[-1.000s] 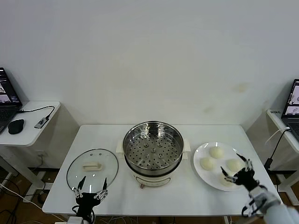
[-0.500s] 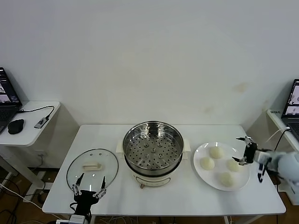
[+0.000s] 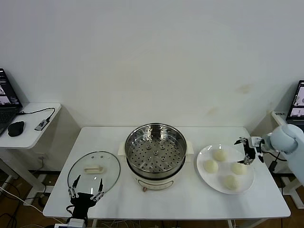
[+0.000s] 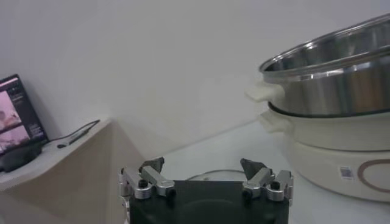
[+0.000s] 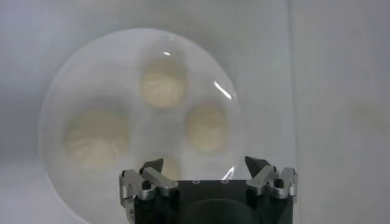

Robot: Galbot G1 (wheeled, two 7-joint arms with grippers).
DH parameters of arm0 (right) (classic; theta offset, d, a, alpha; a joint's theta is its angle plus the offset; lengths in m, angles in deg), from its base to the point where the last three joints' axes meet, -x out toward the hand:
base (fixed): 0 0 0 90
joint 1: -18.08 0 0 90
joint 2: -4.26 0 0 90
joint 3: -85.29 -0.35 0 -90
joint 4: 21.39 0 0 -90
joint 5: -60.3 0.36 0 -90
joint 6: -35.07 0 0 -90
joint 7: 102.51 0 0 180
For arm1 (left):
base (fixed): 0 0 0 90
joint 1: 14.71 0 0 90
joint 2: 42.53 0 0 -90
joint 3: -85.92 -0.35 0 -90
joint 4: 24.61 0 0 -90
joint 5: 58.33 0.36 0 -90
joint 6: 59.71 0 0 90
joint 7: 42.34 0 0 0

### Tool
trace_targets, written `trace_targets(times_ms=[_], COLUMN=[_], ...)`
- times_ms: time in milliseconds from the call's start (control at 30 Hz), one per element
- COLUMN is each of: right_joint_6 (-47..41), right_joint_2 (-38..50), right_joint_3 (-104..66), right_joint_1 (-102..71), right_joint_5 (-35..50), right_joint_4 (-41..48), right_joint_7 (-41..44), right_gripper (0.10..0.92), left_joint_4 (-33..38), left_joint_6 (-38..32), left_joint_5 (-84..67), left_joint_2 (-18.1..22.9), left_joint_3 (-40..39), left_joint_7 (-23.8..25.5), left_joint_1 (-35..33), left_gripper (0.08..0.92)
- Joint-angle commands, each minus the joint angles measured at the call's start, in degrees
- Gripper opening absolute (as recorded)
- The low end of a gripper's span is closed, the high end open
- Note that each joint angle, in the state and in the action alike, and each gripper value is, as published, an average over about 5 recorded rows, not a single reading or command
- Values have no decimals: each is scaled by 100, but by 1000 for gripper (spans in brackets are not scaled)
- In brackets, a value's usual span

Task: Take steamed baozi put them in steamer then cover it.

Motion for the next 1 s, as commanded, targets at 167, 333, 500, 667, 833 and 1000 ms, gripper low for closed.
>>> trace_targets(times_ms=[167, 333, 500, 667, 833, 1000], right_joint_6=[271, 321, 317, 283, 263, 226], right_joint_2=[-850, -1177, -1379, -1479, -1544, -1548], right_joint_3=[1213, 1149, 1000, 896, 768, 710], right_joint_1=[1095, 977, 859, 757, 674, 624], right_joint_5=[-267, -565, -786, -871, -1029, -1062], right_joint_4=[1265, 1546, 1753, 1827, 1925, 1949], right_joint_7=[227, 98, -13, -70, -118, -184], right_gripper=[823, 823, 823, 823, 821, 796], left_joint_4=[-50, -54, -51, -44, -12, 3], left_joint_6=[-10, -8, -5, 2, 15, 15], left_joint_5=[113, 168, 202, 220, 231, 242], left_joint_2=[3, 0, 6, 4, -2, -1], left_joint_3=[25, 40, 49, 56, 58, 59], left_joint_7=[-8, 16, 25, 24, 26, 23], left_joint_1=[-10, -37, -71, -70, -82, -93], left_gripper=[823, 823, 823, 823, 823, 823])
